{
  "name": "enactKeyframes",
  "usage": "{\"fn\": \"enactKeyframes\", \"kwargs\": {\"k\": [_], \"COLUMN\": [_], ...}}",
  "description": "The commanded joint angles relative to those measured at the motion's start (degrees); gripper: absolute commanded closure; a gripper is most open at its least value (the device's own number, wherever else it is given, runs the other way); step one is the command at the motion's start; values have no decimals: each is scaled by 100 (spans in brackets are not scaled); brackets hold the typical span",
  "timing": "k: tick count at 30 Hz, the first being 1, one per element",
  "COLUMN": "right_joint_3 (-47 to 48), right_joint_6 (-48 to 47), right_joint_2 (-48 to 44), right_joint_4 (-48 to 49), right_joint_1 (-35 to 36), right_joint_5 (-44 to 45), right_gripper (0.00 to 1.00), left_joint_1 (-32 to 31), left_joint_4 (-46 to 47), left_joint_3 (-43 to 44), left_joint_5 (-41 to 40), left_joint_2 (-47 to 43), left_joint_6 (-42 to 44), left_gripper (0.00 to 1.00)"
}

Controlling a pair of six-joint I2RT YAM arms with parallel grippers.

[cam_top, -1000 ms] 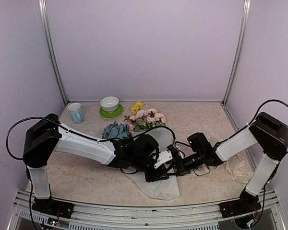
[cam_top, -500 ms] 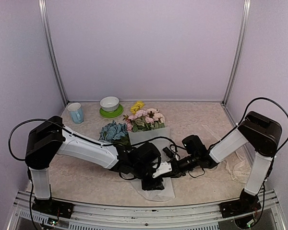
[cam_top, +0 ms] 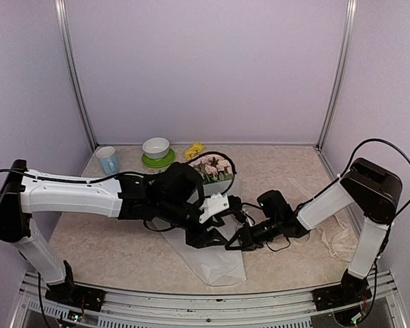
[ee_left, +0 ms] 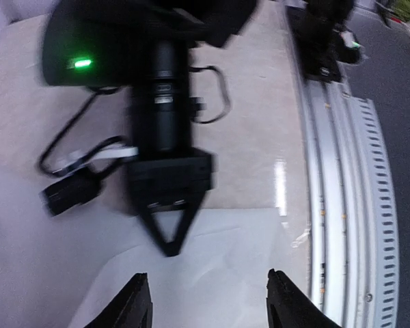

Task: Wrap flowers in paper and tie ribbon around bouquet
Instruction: Press the fold line on the folded bouquet.

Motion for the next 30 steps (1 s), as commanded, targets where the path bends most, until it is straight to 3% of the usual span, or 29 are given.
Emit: {"fn": "enactKeyframes", "kwargs": {"k": [1,5,9,10,11,14,15,18,20,24,27,29,30], "right_joint_3": [117,156,204,209,212,217,230,258,248,223,225,218,217], "right_joint_6": [-158,-210,-276,-285,-298,-335,-367,-433,-451,-466,-479,-479,-467], "right_joint_2": [-196,-244,-264,-264,-264,-272,-273,-301,-344,-404,-389,-379,-371], "right_joint_4": [-295,-411,-512,-528,-533,-569,-614,-699,-712,-747,-761,-765,-748], "right_joint_1": [28,28,28,28,27,29,35,37,47,72,90,106,122], "right_joint_5": [177,171,170,160,146,134,134,142,147,202,192,215,226], "right_gripper": [92,92,92,92,92,93,92,93,92,92,92,92,92], "left_joint_1": [330,625,1221,1393,1522,1828,1902,2018,2104,2210,2301,2379,2399], "left_joint_4": [-659,-621,-65,106,329,1010,1182,1213,903,311,511,907,1006], "left_joint_3": [-436,-1057,-1652,-1742,-1788,-1753,-1721,-1436,-1172,-746,-546,-392,-279], "left_joint_5": [-2340,-3295,-2482,-2255,-2230,-2296,-2263,-1885,-1632,-1231,-1149,-1024,-956], "left_joint_2": [-629,-1087,-1739,-1868,-1938,-1866,-1783,-1395,-1062,-513,-235,30,167], "left_joint_6": [432,1029,1617,1707,1703,1594,1582,1476,1424,1399,1194,938,895], "left_gripper": [40,29,16,5,2,4,7,38,47,55,89,100,100]}}
